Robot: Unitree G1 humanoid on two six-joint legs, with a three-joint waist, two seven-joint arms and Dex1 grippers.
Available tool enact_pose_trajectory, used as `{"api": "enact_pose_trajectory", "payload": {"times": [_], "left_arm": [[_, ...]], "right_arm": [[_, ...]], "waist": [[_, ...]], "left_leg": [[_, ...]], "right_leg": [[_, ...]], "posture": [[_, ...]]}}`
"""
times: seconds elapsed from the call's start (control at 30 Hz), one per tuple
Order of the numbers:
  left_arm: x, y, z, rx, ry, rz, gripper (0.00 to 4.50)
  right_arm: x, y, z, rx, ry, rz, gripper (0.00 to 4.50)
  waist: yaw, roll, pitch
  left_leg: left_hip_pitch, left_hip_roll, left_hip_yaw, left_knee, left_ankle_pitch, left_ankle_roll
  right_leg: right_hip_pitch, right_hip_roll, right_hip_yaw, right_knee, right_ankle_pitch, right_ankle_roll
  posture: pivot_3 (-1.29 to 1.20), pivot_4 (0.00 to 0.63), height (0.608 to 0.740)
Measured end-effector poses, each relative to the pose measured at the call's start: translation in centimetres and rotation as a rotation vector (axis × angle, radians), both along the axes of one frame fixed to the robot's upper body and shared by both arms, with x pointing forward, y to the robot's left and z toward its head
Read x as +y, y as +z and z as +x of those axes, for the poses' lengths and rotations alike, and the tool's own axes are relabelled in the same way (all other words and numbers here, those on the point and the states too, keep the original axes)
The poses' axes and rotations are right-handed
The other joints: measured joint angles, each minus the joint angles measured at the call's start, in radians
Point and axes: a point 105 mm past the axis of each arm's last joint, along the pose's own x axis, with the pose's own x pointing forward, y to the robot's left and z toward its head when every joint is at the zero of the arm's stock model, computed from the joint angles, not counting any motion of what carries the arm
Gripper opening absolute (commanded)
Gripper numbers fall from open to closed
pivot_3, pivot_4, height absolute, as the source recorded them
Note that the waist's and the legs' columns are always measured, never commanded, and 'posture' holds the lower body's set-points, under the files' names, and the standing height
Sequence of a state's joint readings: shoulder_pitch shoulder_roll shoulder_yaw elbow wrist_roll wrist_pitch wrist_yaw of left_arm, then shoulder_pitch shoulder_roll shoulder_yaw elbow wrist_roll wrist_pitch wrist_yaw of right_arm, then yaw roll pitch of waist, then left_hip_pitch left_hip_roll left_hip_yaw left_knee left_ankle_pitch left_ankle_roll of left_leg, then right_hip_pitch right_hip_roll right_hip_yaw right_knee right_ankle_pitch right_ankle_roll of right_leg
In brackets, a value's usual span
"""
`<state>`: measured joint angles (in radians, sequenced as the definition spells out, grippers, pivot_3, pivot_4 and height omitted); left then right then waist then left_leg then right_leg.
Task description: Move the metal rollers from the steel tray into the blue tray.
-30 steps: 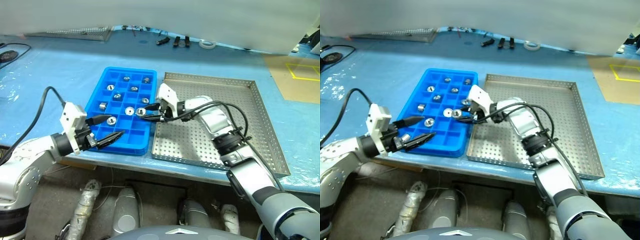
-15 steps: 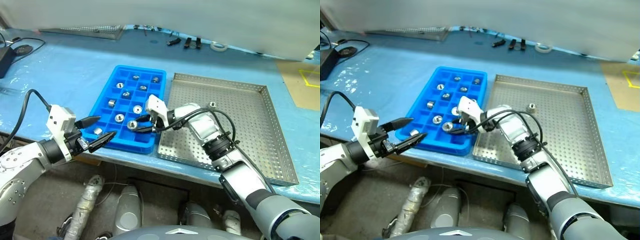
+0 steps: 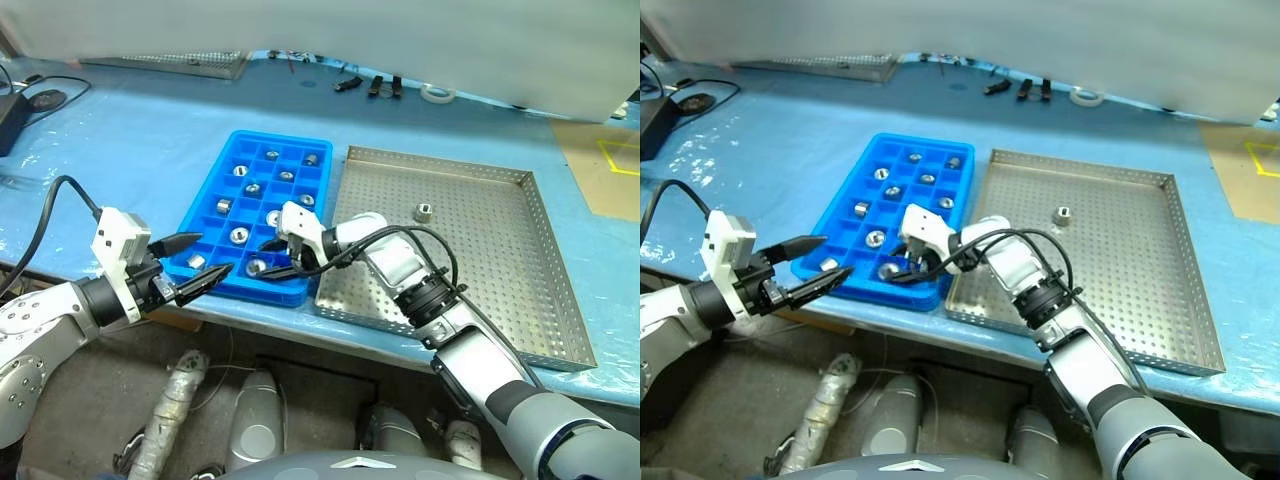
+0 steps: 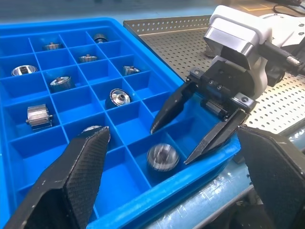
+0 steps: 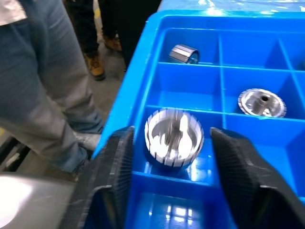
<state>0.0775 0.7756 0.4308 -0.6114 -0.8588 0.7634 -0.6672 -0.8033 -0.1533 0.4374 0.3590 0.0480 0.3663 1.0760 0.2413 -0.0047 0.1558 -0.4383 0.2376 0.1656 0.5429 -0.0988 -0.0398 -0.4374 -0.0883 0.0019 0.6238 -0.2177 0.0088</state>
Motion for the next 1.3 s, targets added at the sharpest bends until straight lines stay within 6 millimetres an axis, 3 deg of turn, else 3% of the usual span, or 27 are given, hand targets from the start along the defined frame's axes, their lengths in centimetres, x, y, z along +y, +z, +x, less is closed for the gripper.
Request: {"api": "enact_pose_trajectory", "payload": {"times": [0.2,0.37,0.43,0.57,0.67,0.73,0.93,1.13,1.3], "left_arm": [[-1.1,0.6,1.2,-0.024,-0.049,-0.013,4.50],[-2.6,1.1,3.5,-0.067,-0.113,-0.028,4.50],[-3.4,0.9,4.7,-0.075,-0.144,-0.036,4.50],[-5.2,1.0,6.6,-0.095,-0.230,-0.054,4.50],[-6.5,1.2,7.9,-0.110,-0.296,-0.053,4.50],[-7.6,1.3,8.9,-0.121,-0.340,-0.056,4.50],[-10.9,1.6,10.9,-0.161,-0.445,-0.047,4.50],[-11.7,1.2,11.1,-0.156,-0.487,-0.045,4.50],[-11.8,1.4,10.6,-0.151,-0.504,-0.035,4.50]], "right_arm": [[-0.9,0.8,2.0,-0.028,-0.121,0.011,3.79],[-3.9,5.1,6.1,-0.143,-0.365,0.086,3.79],[-6.0,6.0,7.7,-0.161,-0.490,0.113,3.79],[-11.4,5.3,10.6,-0.135,-0.782,0.117,3.79],[-15.5,5.1,11.9,-0.130,-0.986,0.127,3.79],[-17.1,5.4,12.3,-0.142,-1.075,0.146,3.79],[-18.2,5.3,12.7,-0.155,-1.194,0.168,3.79],[-17.2,1.0,12.4,-0.019,-1.254,0.149,3.79],[-17.0,-0.9,12.5,0.013,-1.304,0.140,3.79]], "waist": [[-0.007,0.000,0.000],[-0.019,0.000,0.000],[-0.030,0.000,0.000],[-0.059,0.000,0.000],[-0.090,0.000,0.000],[-0.110,0.000,0.000],[-0.167,0.000,0.000],[-0.178,0.000,0.000],[-0.169,0.000,0.000]], "left_leg": [[-0.001,0.000,-0.001,0.000,0.001,-0.002],[0.001,0.000,-0.001,0.001,0.004,-0.006],[0.001,0.000,-0.001,0.002,0.004,-0.007],[-0.001,-0.001,-0.001,0.004,0.008,-0.012],[-0.001,-0.001,-0.001,0.004,0.008,-0.012],[0.000,-0.001,-0.001,0.004,0.008,-0.012],[0.001,-0.001,0.000,0.003,0.007,-0.011],[0.001,-0.001,0.002,0.003,0.006,-0.009],[0.001,-0.001,0.002,0.004,0.006,-0.009]], "right_leg": [[0.000,0.000,0.000,0.001,0.001,-0.002],[0.001,0.000,0.000,0.003,0.002,-0.002],[0.002,0.000,0.000,0.003,0.003,-0.003],[0.002,0.000,0.000,0.003,0.004,-0.003],[0.001,0.000,0.000,0.003,0.005,-0.002],[0.001,0.001,0.000,0.003,0.006,0.000],[0.000,0.002,-0.001,0.003,0.006,0.000],[0.000,0.002,-0.001,0.002,0.005,-0.004],[0.002,0.000,-0.001,0.002,0.005,-0.004]], "posture": [[0.31,0.150,0.740],[0.19,0.150,0.740],[0.14,0.150,0.740],[0.02,0.150,0.740],[-0.03,0.150,0.740],[-0.06,0.150,0.740],[-0.11,0.150,0.740],[-0.09,0.150,0.740],[-0.06,0.150,0.740]]}}
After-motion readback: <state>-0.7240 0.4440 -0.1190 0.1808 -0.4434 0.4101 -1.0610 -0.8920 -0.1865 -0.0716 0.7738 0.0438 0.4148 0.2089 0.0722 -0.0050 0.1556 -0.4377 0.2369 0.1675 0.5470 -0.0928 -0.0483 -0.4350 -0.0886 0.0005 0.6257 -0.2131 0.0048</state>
